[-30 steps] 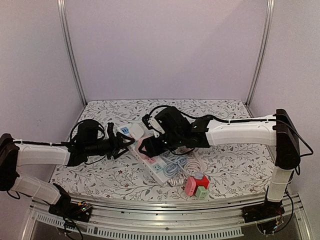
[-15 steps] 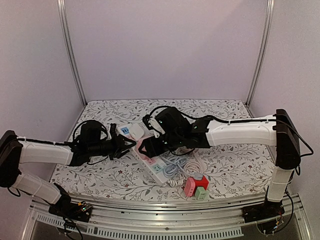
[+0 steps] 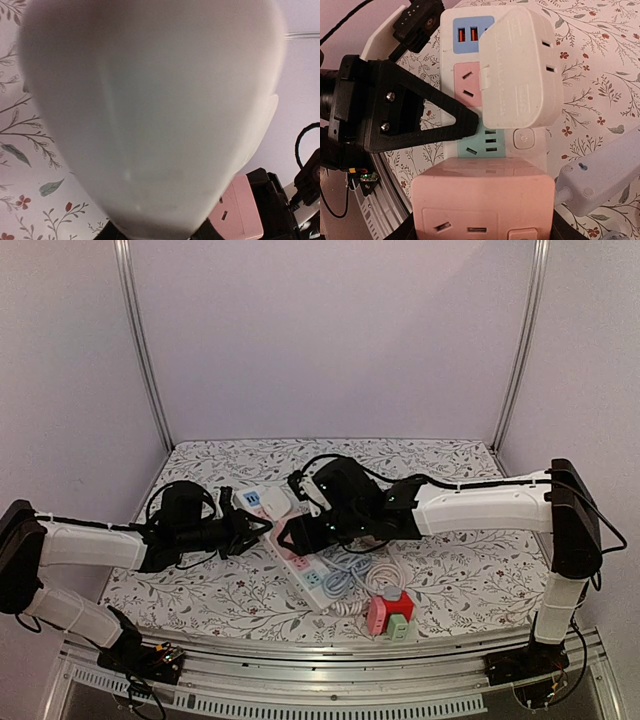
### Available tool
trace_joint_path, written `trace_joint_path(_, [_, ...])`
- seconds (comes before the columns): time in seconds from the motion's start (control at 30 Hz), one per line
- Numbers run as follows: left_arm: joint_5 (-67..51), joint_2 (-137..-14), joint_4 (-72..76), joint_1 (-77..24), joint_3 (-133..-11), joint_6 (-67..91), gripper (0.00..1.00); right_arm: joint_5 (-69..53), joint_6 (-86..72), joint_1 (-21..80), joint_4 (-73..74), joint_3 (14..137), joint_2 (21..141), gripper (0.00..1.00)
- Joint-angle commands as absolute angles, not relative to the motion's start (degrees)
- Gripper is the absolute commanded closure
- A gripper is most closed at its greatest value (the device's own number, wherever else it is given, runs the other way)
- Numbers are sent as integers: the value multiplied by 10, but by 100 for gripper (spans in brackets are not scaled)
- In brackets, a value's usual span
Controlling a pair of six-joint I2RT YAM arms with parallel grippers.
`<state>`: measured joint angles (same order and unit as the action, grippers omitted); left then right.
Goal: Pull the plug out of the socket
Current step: Remove the plug from the socket.
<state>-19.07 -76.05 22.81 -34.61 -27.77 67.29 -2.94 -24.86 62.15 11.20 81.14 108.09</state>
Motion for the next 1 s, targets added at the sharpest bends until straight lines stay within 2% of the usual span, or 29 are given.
trace_joint_path(0.0, [-192, -760, 243, -358, -281, 648, 95, -25, -300, 612, 53, 804, 1044, 76])
trace_joint_path(0.67, [-168, -742, 203, -372, -296, 642, 99, -59, -335, 595, 24, 770, 1048, 76])
trace_joint_path(0.97, [-174, -746, 192, -373, -300, 642, 99, -6, -318, 620, 33, 767, 1036, 76])
